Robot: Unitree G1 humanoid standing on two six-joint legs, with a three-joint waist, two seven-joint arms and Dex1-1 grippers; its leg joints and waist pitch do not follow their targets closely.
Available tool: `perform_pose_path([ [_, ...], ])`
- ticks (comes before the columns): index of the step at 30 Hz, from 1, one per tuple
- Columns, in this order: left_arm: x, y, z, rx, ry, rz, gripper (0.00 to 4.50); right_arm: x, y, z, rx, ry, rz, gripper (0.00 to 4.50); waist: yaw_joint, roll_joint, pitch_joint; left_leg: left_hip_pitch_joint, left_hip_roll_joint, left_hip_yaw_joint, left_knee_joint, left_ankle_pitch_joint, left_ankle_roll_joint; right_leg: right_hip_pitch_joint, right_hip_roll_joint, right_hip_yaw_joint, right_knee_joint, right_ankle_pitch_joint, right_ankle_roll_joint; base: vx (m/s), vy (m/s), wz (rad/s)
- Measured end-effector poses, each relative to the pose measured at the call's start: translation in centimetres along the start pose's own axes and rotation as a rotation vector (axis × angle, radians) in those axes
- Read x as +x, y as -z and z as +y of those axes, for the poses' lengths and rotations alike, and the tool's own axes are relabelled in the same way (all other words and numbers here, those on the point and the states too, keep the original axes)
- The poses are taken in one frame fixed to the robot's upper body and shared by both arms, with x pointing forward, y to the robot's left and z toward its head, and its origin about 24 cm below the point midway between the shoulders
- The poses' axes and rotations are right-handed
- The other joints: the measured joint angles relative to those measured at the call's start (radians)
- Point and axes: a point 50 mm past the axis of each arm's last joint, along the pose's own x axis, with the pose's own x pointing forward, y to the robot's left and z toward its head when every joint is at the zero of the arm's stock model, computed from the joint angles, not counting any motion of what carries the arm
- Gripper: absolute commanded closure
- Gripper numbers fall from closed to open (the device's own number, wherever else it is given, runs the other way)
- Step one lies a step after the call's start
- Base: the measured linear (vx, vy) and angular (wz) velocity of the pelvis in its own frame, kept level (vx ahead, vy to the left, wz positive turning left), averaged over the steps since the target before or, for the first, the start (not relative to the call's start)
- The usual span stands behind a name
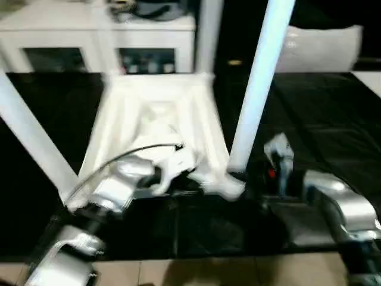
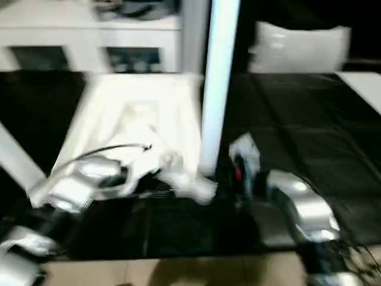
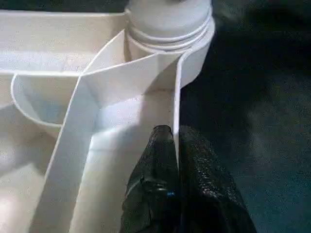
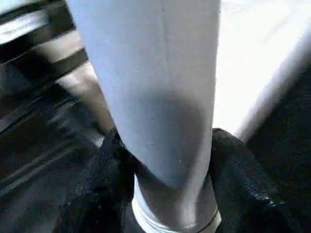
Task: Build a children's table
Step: Rotate leg to tighten
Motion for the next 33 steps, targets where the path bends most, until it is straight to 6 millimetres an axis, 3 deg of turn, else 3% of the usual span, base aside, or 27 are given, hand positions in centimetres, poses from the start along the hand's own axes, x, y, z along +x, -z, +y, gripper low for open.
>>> perform_pose_path([
  [2, 1.0, -0.4, 0.0, -0.043, -0.066, -0.016, 4.5, 0.6, -0.1, -0.3, 0.026, 0.12, -0.014, 2.55, -0.016, -0.001, 0.001, -0.001, 0.0, 0.0, 0.0, 0.0, 0.0, -0.001, 0.0, 0.0, 0.0, 0.001, 0.0, 0.0, 0.0, 0.0],
  [4, 1.8, -0.7, -0.2, -0.087, -0.117, -0.028, 4.5, 1.3, -0.4, -0.5, 0.055, 0.213, -0.033, 2.55, -0.021, -0.001, 0.001, -0.001, 0.0, 0.0, -0.002, 0.0, 0.0, -0.002, 0.0, 0.0, 0.0, 0.001, -0.001, 0.0, 0.0, 0.0],
  [6, 2.4, -1.1, -0.2, -0.112, -0.162, -0.032, 4.5, 1.8, -0.4, -0.6, 0.06, 0.279, -0.052, 2.55, -0.017, 0.002, -0.001, -0.001, 0.0, 0.0, -0.005, 0.001, 0.003, -0.002, 0.0, 0.0, 0.0, 0.002, -0.001, 0.0, 0.0, 0.0],
  [9, 2.8, -1.3, -0.3, -0.132, -0.188, -0.037, 4.5, 1.9, -0.4, -0.6, 0.085, 0.316, -0.08, 1.87, -0.005, 0.006, -0.004, -0.001, -0.001, 0.0, -0.009, 0.002, 0.006, -0.004, 0.0, 0.0, 0.0, 0.0, -0.001, 0.0, 0.0, 0.0],
  [12, 2.9, -1.6, -0.5, -0.116, -0.18, -0.036, 4.5, 1.9, -0.5, -0.5, 0.116, 0.314, -0.099, 1.77, 0.003, 0.006, -0.004, -0.004, -0.001, 0.0, -0.009, 0.002, 0.007, -0.007, 0.0, 0.0, 0.0, -0.001, -0.001, 0.0, 0.0, 0.0],
  [20, 2.0, -1.0, -0.6, -0.015, -0.092, -0.027, 4.5, 0.1, 0.0, -0.9, 0.007, 0.154, -0.015, 0.98, 0.034, 0.006, -0.003, -0.004, -0.001, 0.0, -0.007, 0.002, 0.008, -0.008, 0.0, 0.0, 0.001, 0.0, -0.002, 0.0, 0.0, 0.0],
  [23, 1.5, -0.6, -0.5, 0.011, -0.057, -0.029, 4.5, -0.6, 0.2, -0.8, -0.053, 0.062, 0.009, 0.94, 0.044, 0.006, -0.003, -0.002, -0.001, 0.0, -0.005, 0.002, 0.008, -0.007, 0.0, 0.001, 0.001, 0.001, -0.002, 0.0, 0.0, 0.0],
  [25, 0.7, -0.2, -0.4, 0.049, -0.002, -0.029, 4.5, -1.7, 0.0, -1.0, -0.084, -0.04, 0.04, 0.55, 0.053, 0.006, -0.002, -0.003, -0.001, 0.0, -0.005, 0.001, 0.008, -0.008, 0.0, 0.001, 0.001, 0.001, -0.001, 0.0, 0.0, 0.0],
  [28, -0.6, 0.4, -0.2, 0.09, 0.068, -0.01, 4.5, -2.9, -0.4, -1.3, -0.127, -0.132, 0.067, 0.39, 0.064, 0.005, -0.002, -0.003, -0.001, -0.001, -0.005, 0.001, 0.009, -0.008, 0.0, 0.001, 0.001, 0.001, -0.001, 0.0, 0.0, 0.0],
  [32, -1.3, 0.6, -0.4, 0.151, 0.152, 0.015, 4.5, -3.2, -0.4, -1.1, -0.186, -0.211, 0.094, 0.39, 0.084, 0.005, -0.002, -0.003, -0.001, 0.0, -0.004, 0.001, 0.009, -0.007, 0.0, 0.001, 0.001, 0.001, -0.001, 0.0, 0.0, 0.0],
  [33, -1.4, 0.6, -0.5, 0.164, 0.174, 0.017, 4.5, -3.2, -0.4, -1.0, -0.195, -0.24, 0.105, 0.67, 0.088, 0.005, -0.002, -0.003, -0.001, 0.0, -0.004, 0.001, 0.009, -0.007, 0.0, 0.001, 0.001, 0.001, -0.001, 0.0, 0.0, 0.0],
])
